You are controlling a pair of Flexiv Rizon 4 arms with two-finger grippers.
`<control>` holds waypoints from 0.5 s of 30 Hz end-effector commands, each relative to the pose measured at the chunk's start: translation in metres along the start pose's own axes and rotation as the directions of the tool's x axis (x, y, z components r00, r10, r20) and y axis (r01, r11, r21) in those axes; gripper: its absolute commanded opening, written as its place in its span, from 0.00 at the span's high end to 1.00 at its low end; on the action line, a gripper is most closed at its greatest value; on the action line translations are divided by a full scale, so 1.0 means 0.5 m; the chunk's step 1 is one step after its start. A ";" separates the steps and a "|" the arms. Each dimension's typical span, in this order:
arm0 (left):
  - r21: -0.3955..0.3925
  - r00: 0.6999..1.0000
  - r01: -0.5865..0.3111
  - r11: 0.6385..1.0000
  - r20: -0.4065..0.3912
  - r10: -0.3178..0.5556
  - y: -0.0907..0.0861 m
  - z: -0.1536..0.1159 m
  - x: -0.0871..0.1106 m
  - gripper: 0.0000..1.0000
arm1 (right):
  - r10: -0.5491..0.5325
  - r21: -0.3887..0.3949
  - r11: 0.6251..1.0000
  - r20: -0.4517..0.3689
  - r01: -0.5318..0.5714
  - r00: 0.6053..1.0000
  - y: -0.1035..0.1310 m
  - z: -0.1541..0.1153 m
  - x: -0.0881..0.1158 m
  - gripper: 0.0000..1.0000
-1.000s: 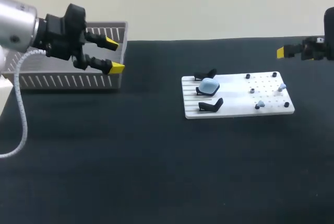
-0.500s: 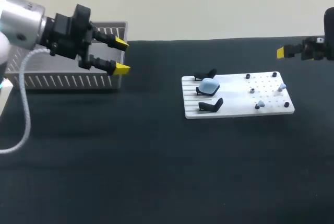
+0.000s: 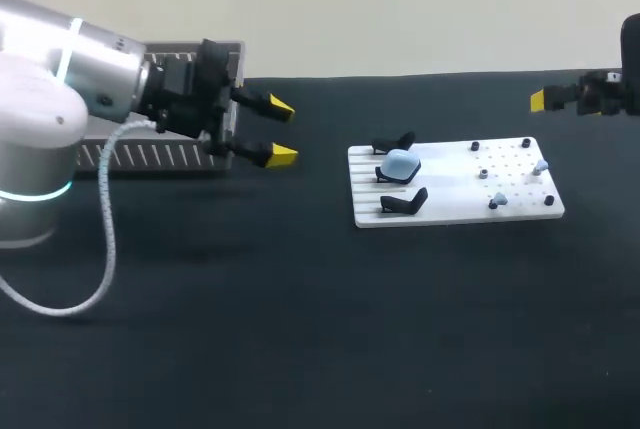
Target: Pick up each earbud case from the left stands, insert the matching earbuds, close the lid, and place the case in the box.
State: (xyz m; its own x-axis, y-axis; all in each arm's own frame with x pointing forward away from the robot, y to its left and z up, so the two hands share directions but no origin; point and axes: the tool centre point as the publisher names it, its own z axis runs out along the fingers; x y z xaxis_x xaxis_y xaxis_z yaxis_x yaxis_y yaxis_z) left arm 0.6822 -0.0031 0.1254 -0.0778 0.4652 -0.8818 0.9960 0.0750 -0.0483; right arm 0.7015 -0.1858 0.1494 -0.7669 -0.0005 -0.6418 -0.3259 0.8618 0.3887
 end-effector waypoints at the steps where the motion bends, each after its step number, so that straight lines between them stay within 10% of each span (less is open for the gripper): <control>1: 0.024 1.000 0.000 1.000 -0.008 0.001 0.020 0.057 0.003 0.00 | 0.000 0.000 1.000 0.000 0.000 1.000 0.000 -0.001 0.000 0.00; 15: 0.053 0.998 -0.016 0.998 -0.052 0.018 0.023 0.147 0.011 0.05 | 0.000 0.000 1.000 0.000 0.000 1.000 0.000 -0.001 0.000 0.00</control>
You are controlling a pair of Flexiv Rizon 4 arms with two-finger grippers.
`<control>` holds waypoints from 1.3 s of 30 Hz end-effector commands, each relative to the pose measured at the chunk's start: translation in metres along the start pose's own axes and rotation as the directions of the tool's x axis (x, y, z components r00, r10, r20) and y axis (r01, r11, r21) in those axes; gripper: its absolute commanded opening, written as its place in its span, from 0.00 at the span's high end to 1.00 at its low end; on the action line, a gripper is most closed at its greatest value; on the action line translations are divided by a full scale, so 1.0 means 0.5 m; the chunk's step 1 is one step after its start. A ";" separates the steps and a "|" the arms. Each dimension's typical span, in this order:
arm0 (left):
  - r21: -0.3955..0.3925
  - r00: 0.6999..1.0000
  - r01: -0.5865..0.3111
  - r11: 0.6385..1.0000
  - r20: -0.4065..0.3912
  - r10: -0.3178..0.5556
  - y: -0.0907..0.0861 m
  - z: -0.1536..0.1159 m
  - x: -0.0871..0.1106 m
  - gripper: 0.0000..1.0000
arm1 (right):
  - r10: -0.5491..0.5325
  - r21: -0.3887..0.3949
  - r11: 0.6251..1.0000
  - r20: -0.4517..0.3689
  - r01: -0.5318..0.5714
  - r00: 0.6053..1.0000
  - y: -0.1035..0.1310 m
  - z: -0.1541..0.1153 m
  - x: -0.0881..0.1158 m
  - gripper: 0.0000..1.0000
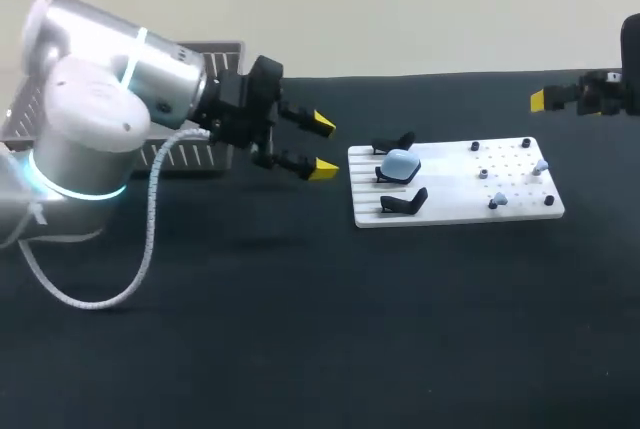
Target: Pick up each earbud case from the left stands, insert the matching earbuds, close the lid, and place the case in the box.
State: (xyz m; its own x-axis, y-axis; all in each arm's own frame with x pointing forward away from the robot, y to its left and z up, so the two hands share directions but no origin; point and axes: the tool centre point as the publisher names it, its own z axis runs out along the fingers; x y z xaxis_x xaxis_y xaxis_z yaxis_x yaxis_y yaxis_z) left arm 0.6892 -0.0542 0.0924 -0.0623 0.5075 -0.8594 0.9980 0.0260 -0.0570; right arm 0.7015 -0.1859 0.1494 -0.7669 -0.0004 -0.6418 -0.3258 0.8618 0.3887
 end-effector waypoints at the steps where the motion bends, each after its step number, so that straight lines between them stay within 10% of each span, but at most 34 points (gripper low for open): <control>1: 0.006 1.000 -0.002 1.000 -0.006 0.002 0.015 0.030 0.002 0.10 | -0.001 0.000 1.000 0.000 0.001 1.000 0.000 -0.001 0.000 0.00; 8: 0.024 1.000 -0.003 1.000 0.005 0.003 0.010 0.055 0.016 0.33 | -0.001 0.000 1.000 0.000 0.001 1.000 0.000 -0.001 0.000 0.00; 19: 0.066 1.000 0.007 0.998 -0.005 -0.007 0.013 0.098 0.036 0.21 | -0.001 0.000 1.000 0.000 0.001 1.000 0.000 -0.001 0.000 0.00; 39: 0.115 1.000 -0.008 0.993 -0.009 0.009 0.057 0.151 0.030 0.35 | -0.001 0.000 1.000 0.000 0.001 1.000 0.000 -0.001 0.000 0.00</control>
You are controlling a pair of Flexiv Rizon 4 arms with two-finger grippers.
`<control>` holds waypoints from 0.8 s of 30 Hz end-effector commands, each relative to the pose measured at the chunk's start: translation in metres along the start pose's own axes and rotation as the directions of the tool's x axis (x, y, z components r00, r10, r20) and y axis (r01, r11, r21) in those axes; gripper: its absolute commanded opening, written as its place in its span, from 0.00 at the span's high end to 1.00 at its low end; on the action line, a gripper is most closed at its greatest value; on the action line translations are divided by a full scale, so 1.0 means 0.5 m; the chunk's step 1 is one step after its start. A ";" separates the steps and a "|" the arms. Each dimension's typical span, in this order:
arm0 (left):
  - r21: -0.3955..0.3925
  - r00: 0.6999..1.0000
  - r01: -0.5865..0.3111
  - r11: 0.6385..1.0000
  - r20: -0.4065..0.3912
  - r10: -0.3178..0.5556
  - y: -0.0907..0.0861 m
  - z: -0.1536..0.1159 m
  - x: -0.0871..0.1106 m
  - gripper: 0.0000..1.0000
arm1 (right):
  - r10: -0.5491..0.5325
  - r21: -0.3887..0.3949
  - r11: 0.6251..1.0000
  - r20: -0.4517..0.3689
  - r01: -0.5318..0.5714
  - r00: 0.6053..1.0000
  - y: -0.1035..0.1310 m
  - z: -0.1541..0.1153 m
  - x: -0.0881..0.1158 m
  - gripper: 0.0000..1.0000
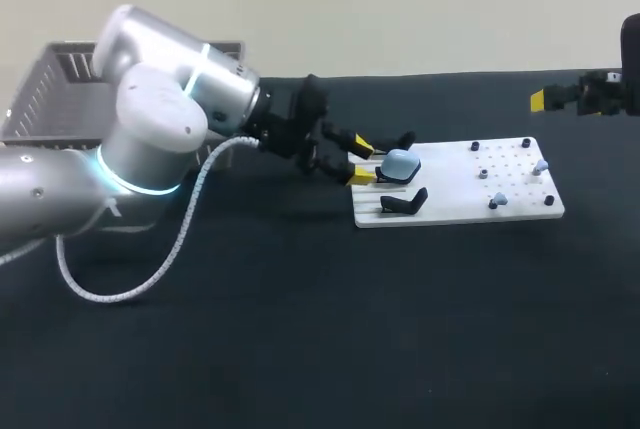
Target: Pick up each earbud case from the left stands, insert the matching earbuds, close the lid, and place the case in the box.
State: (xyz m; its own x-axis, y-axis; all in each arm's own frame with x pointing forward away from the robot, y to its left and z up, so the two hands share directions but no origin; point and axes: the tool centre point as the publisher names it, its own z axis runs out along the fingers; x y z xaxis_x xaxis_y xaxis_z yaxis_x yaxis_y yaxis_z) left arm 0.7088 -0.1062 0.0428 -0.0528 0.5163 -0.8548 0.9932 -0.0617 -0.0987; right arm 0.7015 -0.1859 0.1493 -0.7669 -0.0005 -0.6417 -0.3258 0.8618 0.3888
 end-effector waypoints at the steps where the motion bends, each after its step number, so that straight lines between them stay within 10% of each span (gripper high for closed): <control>1: 0.020 1.000 0.000 1.000 0.006 0.000 0.017 0.011 -0.001 0.35 | -0.001 0.000 1.000 0.000 0.001 1.000 0.000 -0.001 0.000 0.00; 24: 0.024 0.999 -0.002 1.000 0.033 0.001 0.017 0.036 -0.001 0.51 | -0.001 0.000 1.000 0.000 0.001 1.000 0.000 -0.001 0.000 0.00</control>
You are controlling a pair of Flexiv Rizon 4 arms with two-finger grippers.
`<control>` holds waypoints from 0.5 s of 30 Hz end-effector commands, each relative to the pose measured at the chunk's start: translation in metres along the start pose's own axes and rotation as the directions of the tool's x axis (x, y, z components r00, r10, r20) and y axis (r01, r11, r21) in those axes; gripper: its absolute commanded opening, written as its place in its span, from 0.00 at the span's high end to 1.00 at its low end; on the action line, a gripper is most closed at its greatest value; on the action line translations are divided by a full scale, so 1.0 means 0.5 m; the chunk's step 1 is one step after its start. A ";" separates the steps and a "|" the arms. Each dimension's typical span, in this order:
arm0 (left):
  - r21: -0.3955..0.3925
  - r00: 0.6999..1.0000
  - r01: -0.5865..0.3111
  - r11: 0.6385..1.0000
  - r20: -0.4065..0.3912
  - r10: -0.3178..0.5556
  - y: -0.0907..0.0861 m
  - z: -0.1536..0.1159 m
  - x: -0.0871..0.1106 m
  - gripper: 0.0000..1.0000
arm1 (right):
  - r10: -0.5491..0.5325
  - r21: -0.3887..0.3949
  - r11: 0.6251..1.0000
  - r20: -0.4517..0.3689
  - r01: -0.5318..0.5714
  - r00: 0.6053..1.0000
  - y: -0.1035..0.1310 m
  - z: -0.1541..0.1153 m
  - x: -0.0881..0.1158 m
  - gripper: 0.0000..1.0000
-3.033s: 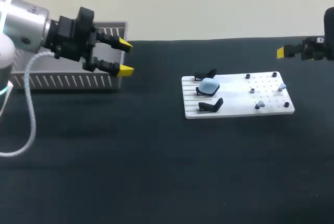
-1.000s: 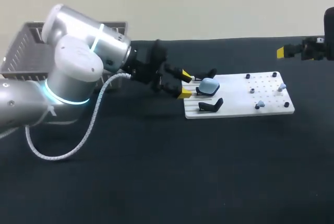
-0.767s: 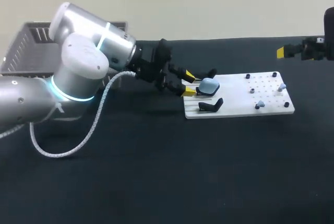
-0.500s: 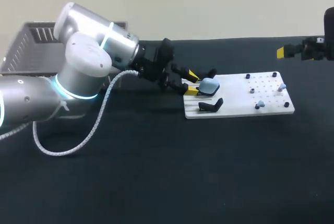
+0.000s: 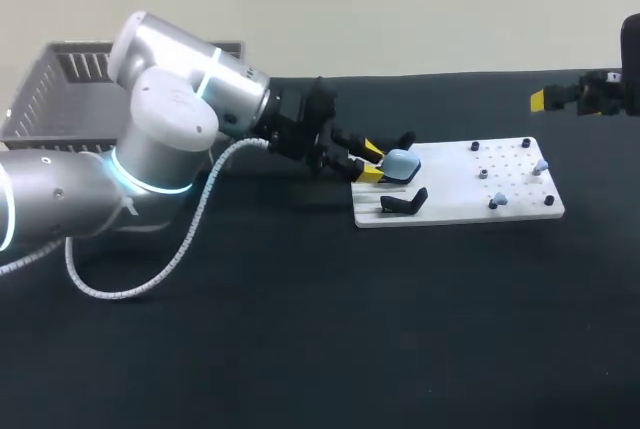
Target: Pick up each earbud case from the left stands, insert the matching earbuds, close the lid, and place the case in the box.
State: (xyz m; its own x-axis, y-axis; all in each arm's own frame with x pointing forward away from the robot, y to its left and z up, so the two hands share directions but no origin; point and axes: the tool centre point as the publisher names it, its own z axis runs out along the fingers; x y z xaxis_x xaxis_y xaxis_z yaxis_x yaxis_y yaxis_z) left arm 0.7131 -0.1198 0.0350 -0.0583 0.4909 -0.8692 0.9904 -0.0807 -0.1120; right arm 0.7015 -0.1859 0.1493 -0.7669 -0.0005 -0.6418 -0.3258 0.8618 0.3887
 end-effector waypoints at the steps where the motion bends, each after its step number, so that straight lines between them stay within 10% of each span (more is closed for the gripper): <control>1: 0.002 1.000 -0.005 1.000 0.003 0.005 0.006 0.007 0.000 0.51 | -0.001 0.000 1.000 0.000 0.001 1.000 0.000 -0.001 0.000 0.00; 15: 0.022 1.000 -0.019 1.000 0.010 0.018 0.016 0.025 -0.008 0.51 | -0.001 0.000 1.000 0.000 0.001 1.000 0.000 -0.001 0.000 0.00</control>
State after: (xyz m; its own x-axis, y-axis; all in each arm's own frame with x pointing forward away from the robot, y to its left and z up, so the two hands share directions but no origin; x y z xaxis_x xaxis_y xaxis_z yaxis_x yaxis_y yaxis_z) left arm 0.7145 -0.1295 0.0338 -0.0438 0.4810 -0.8756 0.9896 -0.0994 -0.1041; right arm 0.7015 -0.1859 0.1493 -0.7669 -0.0005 -0.6418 -0.3259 0.8618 0.3888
